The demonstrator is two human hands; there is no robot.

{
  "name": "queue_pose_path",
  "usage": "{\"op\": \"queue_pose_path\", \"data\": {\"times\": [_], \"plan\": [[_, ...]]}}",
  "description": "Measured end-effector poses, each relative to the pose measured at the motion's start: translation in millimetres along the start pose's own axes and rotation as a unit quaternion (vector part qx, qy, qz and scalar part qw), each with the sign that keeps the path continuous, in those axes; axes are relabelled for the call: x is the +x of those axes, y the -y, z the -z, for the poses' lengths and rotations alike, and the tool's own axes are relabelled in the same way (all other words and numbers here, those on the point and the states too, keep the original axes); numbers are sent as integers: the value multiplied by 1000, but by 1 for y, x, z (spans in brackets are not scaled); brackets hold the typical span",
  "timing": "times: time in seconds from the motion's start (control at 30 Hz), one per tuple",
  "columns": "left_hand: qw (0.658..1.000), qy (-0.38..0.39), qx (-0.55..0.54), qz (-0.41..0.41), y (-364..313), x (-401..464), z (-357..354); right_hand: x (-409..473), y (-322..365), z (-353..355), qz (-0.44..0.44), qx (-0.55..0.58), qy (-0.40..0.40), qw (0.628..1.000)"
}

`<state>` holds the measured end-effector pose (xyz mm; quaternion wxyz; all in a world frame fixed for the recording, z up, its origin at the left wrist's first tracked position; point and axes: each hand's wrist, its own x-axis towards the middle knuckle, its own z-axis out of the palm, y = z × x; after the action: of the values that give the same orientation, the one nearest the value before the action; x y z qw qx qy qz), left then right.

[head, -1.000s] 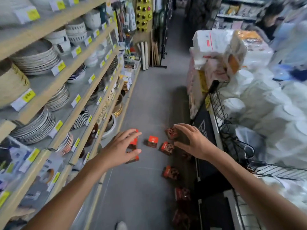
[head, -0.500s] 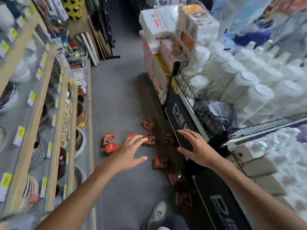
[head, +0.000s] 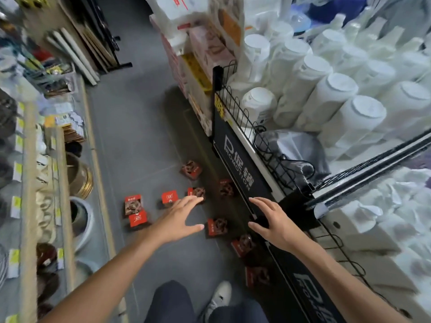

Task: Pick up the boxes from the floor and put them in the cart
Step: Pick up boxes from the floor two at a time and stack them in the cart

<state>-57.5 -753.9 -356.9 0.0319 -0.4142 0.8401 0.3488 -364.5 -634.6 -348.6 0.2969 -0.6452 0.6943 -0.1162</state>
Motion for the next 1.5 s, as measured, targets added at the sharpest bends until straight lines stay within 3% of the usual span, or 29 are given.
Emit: {"op": "queue_pose_path", "data": {"times": [0.13, 0.27, 0.4, 0.63, 0.83, 1.0, 1.1, 1.27, 1.5], "plan": [[997, 64, -13, 45, 45, 57, -31, 19, -40, -42, -63, 38, 33, 997], [986, 164, 8, 39, 92, 134, -81, 45, -92, -105, -133, 63, 44, 988], [978, 206, 5, 30, 144, 199, -149, 73, -148, -179, -195, 99, 50, 975], [982, 180, -52, 1, 243, 290, -288, 117, -258, -330, -265, 202, 8, 943], [981, 171, -84, 33, 325, 330, -399, 143, -362, -454, -326, 240, -2, 914], [978, 177, -89, 60, 378, 347, -467, 163, -428, -532, -423, 301, -17, 854], [977, 175, -100, 69, 403, 355, -494, 178, -459, -566, -457, 298, -48, 837], [981, 152, -98, 70, 435, 370, -518, 195, -509, -601, -495, 302, 9, 815], [973, 185, -76, 118, 461, 371, -536, 195, -527, -618, -507, 258, 22, 822]]}}
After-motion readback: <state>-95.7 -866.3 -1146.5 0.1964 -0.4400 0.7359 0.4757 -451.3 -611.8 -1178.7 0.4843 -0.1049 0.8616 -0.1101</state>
